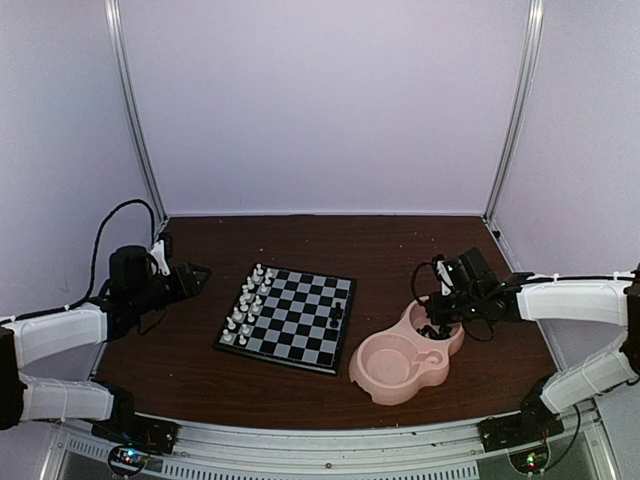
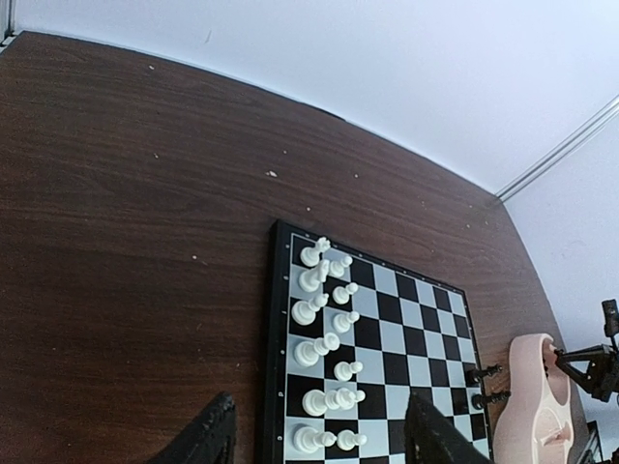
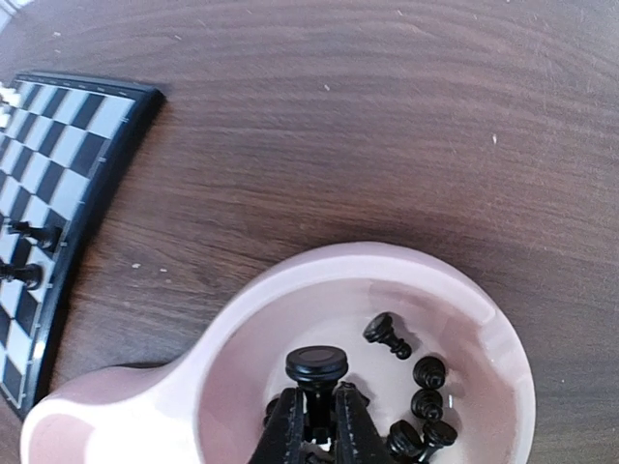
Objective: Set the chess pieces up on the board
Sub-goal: Pick up the rook from the storage box, then place the rook on the chessboard.
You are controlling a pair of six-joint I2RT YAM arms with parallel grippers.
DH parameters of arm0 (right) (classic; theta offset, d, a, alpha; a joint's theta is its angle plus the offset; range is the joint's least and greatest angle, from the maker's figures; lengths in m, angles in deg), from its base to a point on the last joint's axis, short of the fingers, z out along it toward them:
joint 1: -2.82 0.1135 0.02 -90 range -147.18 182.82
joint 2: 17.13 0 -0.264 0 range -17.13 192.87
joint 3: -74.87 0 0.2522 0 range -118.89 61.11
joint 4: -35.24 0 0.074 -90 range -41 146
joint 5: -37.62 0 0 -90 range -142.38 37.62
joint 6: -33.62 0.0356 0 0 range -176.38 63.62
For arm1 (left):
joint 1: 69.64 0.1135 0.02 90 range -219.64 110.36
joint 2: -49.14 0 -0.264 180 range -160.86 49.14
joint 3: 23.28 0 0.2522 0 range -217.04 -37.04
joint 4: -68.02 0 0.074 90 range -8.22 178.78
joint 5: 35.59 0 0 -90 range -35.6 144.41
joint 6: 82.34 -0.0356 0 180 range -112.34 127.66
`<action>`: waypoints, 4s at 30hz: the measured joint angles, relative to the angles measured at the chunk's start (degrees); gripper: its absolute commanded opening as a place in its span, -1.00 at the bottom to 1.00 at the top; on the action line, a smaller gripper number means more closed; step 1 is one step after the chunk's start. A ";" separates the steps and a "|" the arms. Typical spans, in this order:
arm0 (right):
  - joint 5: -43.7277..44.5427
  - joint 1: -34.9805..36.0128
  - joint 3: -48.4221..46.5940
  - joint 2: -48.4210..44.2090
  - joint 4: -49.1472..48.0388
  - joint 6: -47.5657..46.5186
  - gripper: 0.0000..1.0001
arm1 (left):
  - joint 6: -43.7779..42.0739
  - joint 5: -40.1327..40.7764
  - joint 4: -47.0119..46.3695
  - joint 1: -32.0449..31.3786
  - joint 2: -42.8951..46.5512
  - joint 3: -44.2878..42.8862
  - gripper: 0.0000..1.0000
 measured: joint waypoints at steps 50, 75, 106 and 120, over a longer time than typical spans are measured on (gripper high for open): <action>-7.89 26.25 -47.87 43.28 7.15 -17.46 -0.83 | 0.28 -0.81 -0.02 -1.77 -0.59 0.00 0.20; -3.28 27.89 -48.24 45.57 6.51 -18.80 -0.53 | 0.26 -1.16 -0.02 -2.69 -0.17 -0.13 0.20; -4.31 27.89 -39.78 38.14 -0.11 -16.39 -0.62 | -4.07 -2.69 0.76 -7.45 -3.10 -4.35 0.20; -5.14 27.89 -40.72 40.79 -2.27 -15.58 -0.41 | -4.33 -4.00 2.23 -9.68 -4.44 -5.75 0.20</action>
